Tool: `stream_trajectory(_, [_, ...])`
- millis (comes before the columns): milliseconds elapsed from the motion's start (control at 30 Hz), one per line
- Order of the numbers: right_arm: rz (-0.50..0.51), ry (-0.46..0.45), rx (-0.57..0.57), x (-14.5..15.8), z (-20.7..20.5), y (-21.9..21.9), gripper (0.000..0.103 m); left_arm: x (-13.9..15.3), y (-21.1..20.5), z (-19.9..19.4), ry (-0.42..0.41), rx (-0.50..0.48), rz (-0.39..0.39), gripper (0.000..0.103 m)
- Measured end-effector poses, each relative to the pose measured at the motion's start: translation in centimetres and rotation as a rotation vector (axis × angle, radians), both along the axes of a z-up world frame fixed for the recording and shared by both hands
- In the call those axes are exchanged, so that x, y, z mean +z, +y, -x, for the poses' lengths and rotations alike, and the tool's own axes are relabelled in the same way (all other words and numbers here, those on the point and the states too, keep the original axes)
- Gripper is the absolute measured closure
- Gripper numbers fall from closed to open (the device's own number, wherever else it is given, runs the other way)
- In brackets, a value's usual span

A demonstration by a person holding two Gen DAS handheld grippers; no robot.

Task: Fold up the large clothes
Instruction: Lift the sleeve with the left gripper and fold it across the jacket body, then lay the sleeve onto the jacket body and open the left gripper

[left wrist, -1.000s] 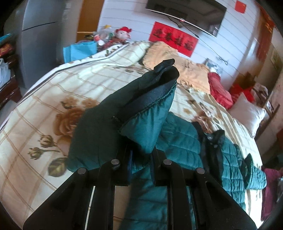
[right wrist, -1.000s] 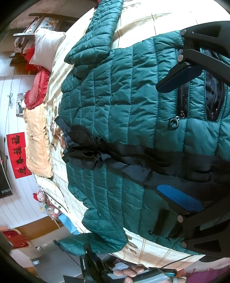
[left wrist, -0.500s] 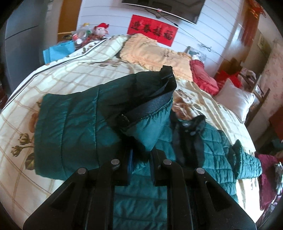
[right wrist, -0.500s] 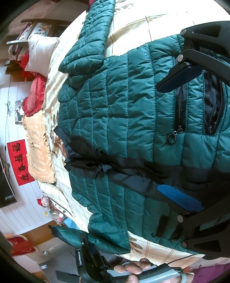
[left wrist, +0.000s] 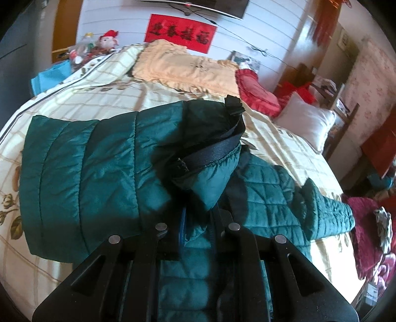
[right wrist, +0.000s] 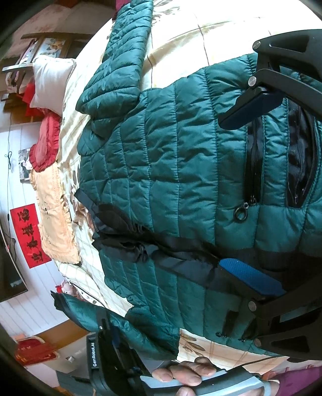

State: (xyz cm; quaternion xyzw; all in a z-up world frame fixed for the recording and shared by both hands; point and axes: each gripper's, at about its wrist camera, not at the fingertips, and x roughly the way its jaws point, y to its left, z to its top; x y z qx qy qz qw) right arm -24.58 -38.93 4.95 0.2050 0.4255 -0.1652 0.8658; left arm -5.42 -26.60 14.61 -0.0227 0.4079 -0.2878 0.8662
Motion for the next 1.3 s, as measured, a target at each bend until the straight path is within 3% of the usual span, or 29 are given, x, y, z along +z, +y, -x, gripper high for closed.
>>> stream_trajectory(800, [-0.03,0.02,-0.039,-1.1,0.8,-2.3,0.0,-2.0,-8.2,2.6,0.089,-0.211,0.013,0.089])
stream_trajectory(1167, [-0.054,0.035,-0.056,-1.7,0.9,-3.7,0.0,-6.1,-10.7,1.8,0.124,-0.224,-0.061,0.089])
stream_trajectory(1300, [-0.058,0.039,-0.056,-1.9,0.9,-4.0,0.0,-7.0,-10.9,1.5,0.156,-0.232,-0.04,0.089])
